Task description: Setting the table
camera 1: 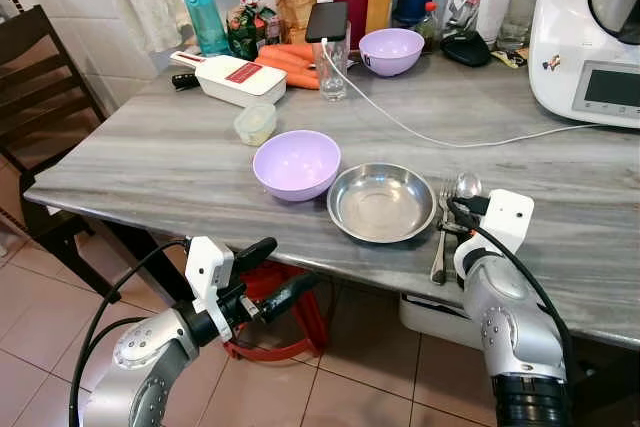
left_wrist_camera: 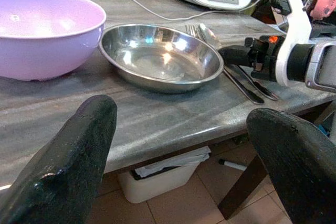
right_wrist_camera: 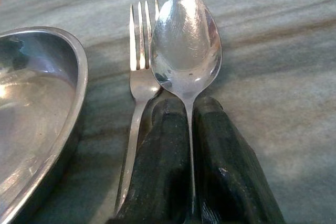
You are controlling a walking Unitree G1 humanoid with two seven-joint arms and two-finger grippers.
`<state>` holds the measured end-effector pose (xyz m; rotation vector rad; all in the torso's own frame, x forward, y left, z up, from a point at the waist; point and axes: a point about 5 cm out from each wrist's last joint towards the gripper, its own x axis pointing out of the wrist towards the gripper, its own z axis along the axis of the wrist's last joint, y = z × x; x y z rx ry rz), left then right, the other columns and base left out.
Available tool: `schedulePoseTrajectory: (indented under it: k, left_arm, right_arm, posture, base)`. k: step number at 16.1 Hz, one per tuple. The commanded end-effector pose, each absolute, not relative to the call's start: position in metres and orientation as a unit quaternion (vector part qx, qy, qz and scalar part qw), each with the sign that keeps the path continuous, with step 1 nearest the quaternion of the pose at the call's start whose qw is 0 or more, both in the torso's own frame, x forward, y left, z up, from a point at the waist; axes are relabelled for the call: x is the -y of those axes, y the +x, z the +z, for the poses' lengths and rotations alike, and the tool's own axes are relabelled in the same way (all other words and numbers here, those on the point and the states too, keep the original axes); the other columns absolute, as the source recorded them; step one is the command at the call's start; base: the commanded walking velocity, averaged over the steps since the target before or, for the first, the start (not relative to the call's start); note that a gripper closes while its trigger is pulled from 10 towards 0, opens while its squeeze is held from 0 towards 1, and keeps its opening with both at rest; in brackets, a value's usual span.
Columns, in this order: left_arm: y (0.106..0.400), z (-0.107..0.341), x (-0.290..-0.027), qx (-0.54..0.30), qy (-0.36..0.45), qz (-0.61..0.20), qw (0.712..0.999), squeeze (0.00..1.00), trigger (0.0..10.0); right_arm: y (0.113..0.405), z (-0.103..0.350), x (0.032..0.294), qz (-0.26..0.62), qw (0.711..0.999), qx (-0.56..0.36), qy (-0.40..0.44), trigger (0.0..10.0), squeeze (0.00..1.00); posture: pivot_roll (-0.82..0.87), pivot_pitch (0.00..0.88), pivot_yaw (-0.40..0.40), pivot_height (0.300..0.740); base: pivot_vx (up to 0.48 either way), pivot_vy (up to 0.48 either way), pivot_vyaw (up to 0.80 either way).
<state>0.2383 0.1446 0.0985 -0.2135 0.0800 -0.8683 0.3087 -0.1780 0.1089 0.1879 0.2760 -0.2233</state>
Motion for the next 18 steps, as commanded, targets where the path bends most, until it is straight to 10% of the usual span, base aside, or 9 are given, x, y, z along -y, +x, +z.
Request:
schedulePoseTrajectory:
  k: [1,4,6,7,12,13,18]
  left_arm:
    - [0.236,0.1,-0.147,-0.042,-0.095,-0.425,0.899,0.0,10.0]
    - [0.236,0.1,-0.146,-0.044,-0.096,-0.434,0.895,0.0,10.0]
    - [0.236,0.099,-0.146,-0.045,-0.095,-0.437,0.894,0.0,10.0]
    - [0.237,0.099,-0.146,-0.046,-0.095,-0.437,0.893,0.0,10.0]
    - [0.236,0.097,-0.147,-0.049,-0.098,-0.436,0.893,0.0,10.0]
    - [0.236,0.096,-0.147,-0.05,-0.099,-0.436,0.893,0.0,10.0]
    - [0.236,0.096,-0.145,-0.055,-0.103,-0.455,0.883,0.0,10.0]
  right_arm:
    - [0.309,0.105,0.177,-0.113,0.977,-0.152,0.094,10.0,0.0]
    - [0.308,0.102,0.178,-0.117,0.976,-0.159,0.093,10.0,0.0]
    - [0.308,0.101,0.178,-0.117,0.975,-0.16,0.098,10.0,0.36]
    - [0.308,0.101,0.179,-0.119,0.975,-0.161,0.097,10.0,0.75]
    - [0.308,0.101,0.179,-0.12,0.975,-0.161,0.095,10.0,0.78]
    - [0.308,0.102,0.18,-0.122,0.975,-0.158,0.098,10.0,1.0]
    - [0.308,0.118,0.183,-0.129,0.979,-0.128,0.094,10.0,1.0]
  posture:
    - [-0.13,0.05,0.093,0.74]
    - [-0.12,0.049,0.095,0.74]
    - [-0.12,0.049,0.095,0.74]
    - [-0.12,0.049,0.095,0.74]
    - [-0.12,0.049,0.095,0.74]
    - [-0.12,0.049,0.095,0.74]
    - [-0.13,0.051,0.1,0.74]
  base:
    - [0.0,0.0,0.0]
    - [0.0,0.0,0.0]
    - [0.0,0.0,0.0]
    - [0.0,0.0,0.0]
    - [0.0,0.0,0.0]
    - [0.0,0.0,0.0]
    - [0.0,0.0,0.0]
